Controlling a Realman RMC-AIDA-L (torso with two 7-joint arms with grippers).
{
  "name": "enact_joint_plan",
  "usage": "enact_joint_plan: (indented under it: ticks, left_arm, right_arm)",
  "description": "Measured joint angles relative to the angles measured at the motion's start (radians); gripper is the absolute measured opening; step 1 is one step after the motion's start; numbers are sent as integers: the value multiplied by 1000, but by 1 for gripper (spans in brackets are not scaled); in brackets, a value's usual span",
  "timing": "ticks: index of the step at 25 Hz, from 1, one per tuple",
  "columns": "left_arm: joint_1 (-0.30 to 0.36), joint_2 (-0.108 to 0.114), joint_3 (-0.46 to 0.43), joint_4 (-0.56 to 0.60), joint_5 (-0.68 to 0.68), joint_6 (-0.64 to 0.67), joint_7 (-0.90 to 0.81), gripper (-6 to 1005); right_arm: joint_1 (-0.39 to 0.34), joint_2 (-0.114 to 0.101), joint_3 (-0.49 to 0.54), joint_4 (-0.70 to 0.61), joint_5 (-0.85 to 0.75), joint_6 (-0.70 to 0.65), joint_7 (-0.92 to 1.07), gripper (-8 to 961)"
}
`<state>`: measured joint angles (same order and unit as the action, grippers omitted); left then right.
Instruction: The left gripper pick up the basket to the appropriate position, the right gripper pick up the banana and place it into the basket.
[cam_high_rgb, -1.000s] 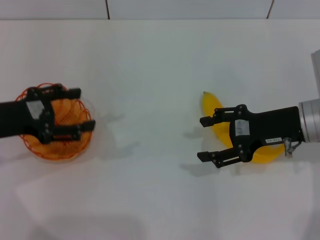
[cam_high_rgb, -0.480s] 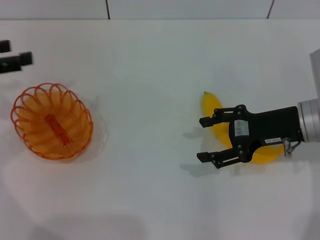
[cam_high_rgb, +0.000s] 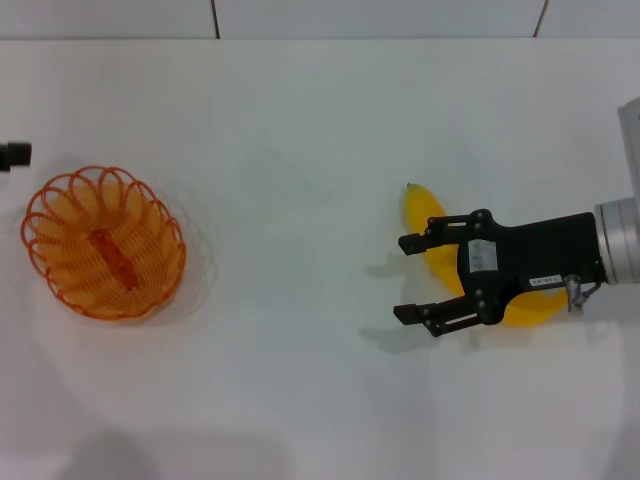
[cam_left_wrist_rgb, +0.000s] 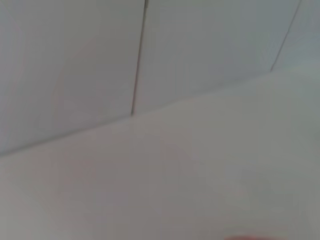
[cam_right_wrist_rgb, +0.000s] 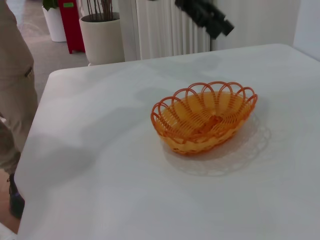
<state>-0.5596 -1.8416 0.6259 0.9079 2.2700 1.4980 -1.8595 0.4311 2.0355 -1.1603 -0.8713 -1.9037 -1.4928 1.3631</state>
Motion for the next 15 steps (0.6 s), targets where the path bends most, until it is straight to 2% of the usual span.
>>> enact_joint_plan:
  ticks: [10,15]
  left_arm:
    - [-27,-21,1,0,142,-61,2,881]
    - [-49,-60,5,-3,213,-124,4,882]
  right_arm:
    - [0,0,-2,0,0,0,5,860]
    - [0,0,-3,1,0,0,11,860]
